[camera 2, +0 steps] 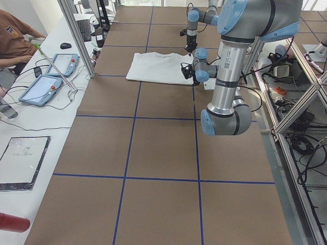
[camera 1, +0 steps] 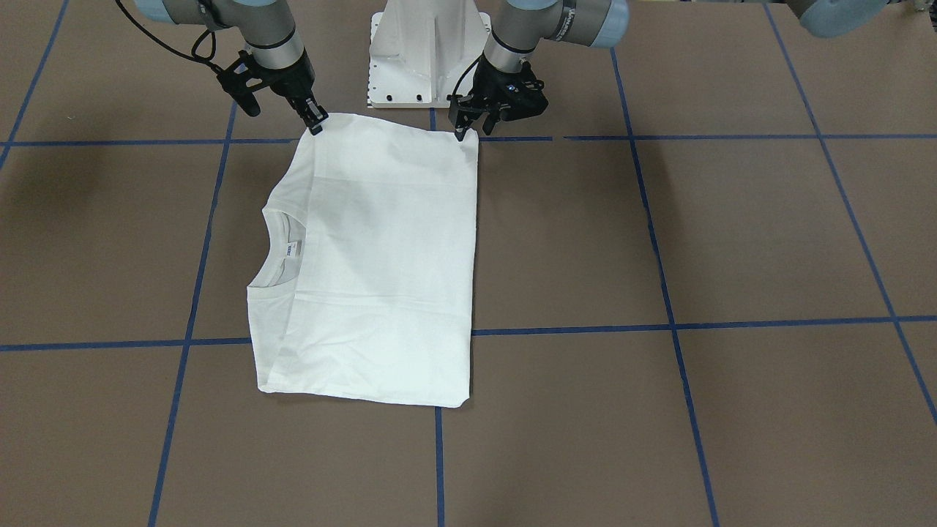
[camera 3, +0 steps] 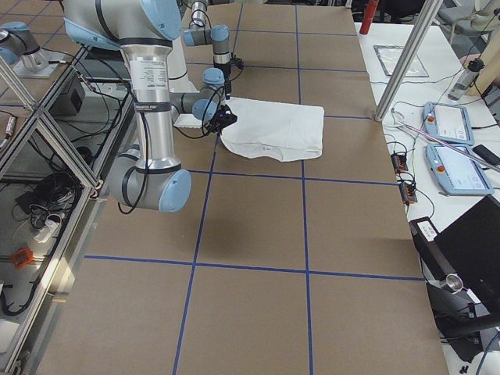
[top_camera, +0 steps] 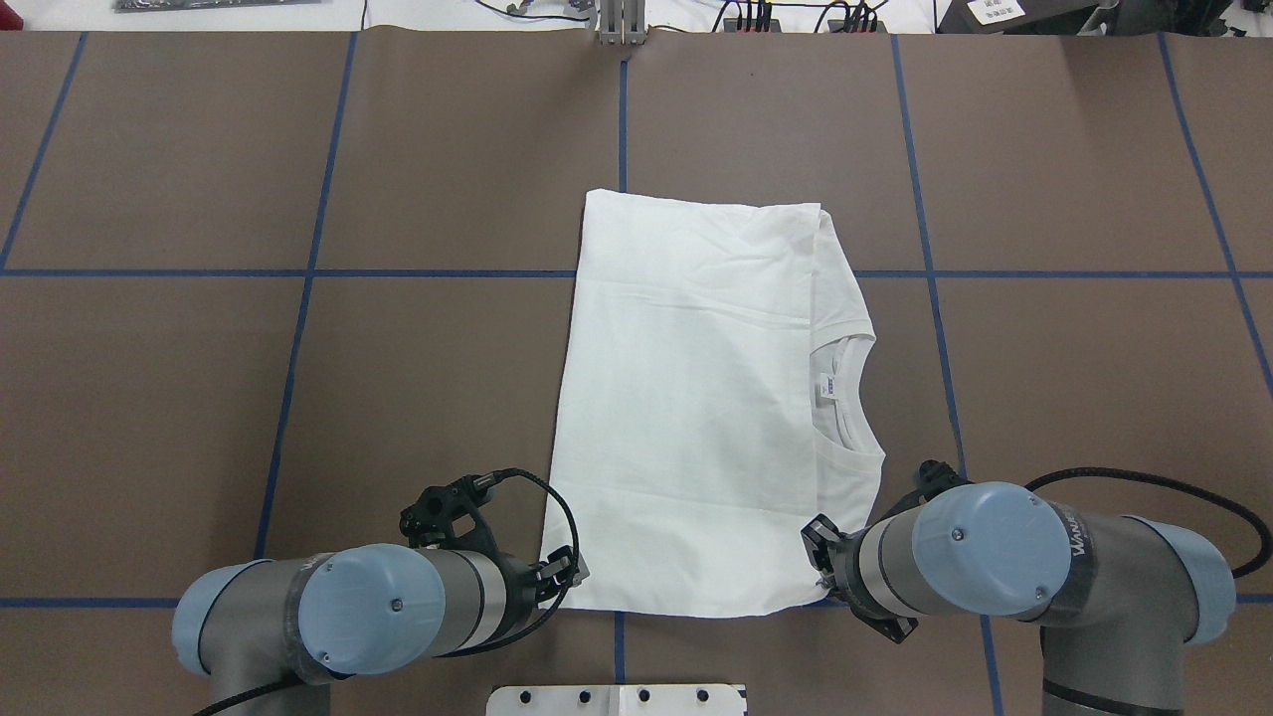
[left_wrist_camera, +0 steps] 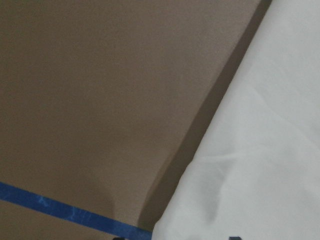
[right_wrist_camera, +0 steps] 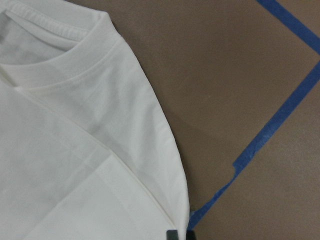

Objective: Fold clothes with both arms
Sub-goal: 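Grasp the near edge with both grippers and fold it toward the far edge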

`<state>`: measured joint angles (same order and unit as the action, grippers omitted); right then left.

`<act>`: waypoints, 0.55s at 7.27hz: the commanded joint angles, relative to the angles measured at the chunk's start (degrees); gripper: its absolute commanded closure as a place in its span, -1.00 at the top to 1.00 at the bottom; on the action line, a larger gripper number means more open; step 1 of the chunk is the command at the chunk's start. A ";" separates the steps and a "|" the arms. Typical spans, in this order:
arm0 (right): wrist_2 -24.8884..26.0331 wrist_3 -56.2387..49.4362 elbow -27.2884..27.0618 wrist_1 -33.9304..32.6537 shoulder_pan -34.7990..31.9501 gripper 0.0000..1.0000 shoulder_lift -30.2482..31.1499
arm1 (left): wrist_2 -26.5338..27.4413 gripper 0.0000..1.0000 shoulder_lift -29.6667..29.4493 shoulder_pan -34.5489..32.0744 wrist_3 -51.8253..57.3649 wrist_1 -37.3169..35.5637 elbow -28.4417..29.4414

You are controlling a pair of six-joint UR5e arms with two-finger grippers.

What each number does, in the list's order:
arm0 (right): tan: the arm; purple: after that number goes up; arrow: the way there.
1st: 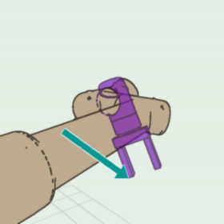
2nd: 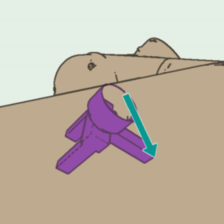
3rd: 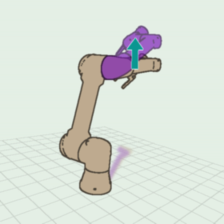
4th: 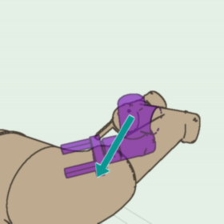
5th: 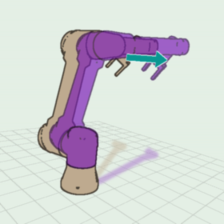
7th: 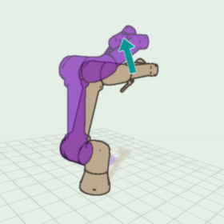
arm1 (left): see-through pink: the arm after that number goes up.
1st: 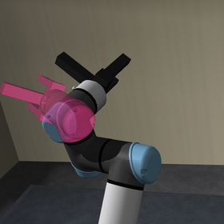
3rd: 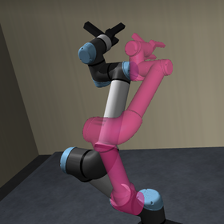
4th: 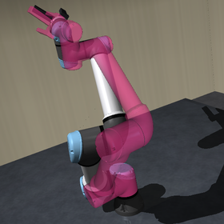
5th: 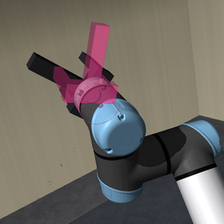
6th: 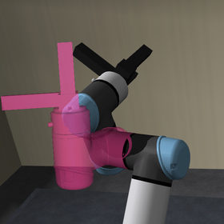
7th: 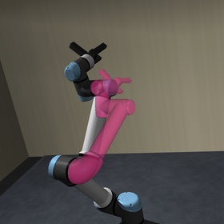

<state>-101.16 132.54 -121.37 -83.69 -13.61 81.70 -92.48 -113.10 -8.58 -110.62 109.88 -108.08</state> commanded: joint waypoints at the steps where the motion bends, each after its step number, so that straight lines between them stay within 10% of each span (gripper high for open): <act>1: 0.00 0.00 -0.18 -1.03 -0.02 -1.00 -0.23 | 0.28 0.11 -0.45 0.40 -0.21 -0.10 0.49; 4: -0.18 0.00 -0.18 -1.03 -0.01 -1.00 -0.23 | 0.28 -0.67 -0.54 0.58 -0.65 -0.10 0.76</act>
<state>-101.20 132.54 -121.55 -84.71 -13.63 81.48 -92.21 -113.61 -8.11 -111.15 109.78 -107.46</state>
